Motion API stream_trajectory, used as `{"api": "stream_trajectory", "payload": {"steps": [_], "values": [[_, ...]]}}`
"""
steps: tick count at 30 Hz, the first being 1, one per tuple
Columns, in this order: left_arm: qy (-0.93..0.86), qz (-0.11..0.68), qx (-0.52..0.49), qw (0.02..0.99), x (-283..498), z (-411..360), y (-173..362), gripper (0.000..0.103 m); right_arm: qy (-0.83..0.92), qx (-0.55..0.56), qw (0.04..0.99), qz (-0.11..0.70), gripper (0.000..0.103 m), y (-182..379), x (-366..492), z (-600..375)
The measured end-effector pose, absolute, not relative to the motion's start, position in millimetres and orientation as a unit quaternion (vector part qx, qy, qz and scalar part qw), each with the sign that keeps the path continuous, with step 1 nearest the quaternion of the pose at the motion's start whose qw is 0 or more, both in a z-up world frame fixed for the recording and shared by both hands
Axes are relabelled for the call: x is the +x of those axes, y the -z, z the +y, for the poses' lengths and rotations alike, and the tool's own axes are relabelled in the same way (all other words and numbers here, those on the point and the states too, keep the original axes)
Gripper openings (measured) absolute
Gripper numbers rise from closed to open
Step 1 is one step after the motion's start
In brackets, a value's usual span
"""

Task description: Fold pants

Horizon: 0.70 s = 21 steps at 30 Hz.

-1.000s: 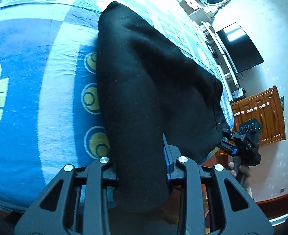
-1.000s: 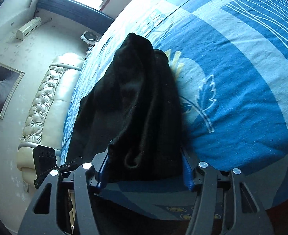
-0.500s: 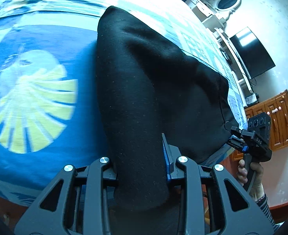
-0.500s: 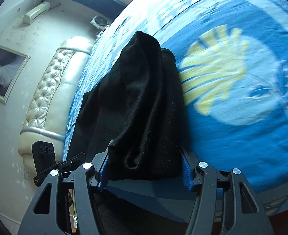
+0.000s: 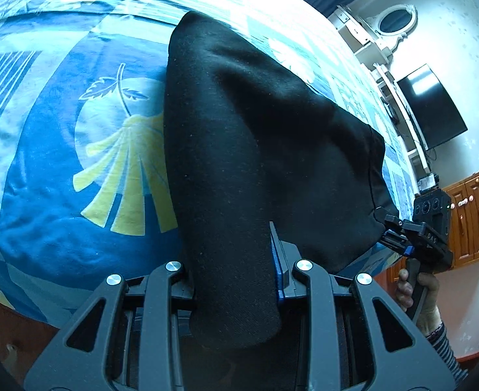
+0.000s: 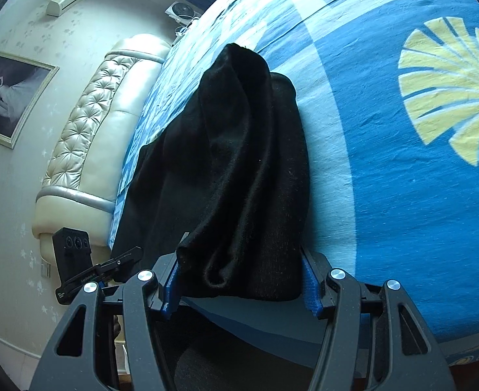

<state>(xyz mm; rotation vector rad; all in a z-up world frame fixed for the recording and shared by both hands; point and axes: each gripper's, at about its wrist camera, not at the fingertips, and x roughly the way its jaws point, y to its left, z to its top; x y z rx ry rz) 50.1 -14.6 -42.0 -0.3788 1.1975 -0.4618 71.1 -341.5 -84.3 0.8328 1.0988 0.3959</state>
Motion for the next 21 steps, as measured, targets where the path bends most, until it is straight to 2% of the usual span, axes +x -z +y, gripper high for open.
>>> {"api": "stream_trajectory", "payload": {"steps": [21], "values": [[0.218, 0.552, -0.176, 0.785, 50.0, -9.1, 46.3, 0.032, -0.183, 0.387, 0.755, 0.497, 0.059, 85.6, 69.5, -340.5]]}}
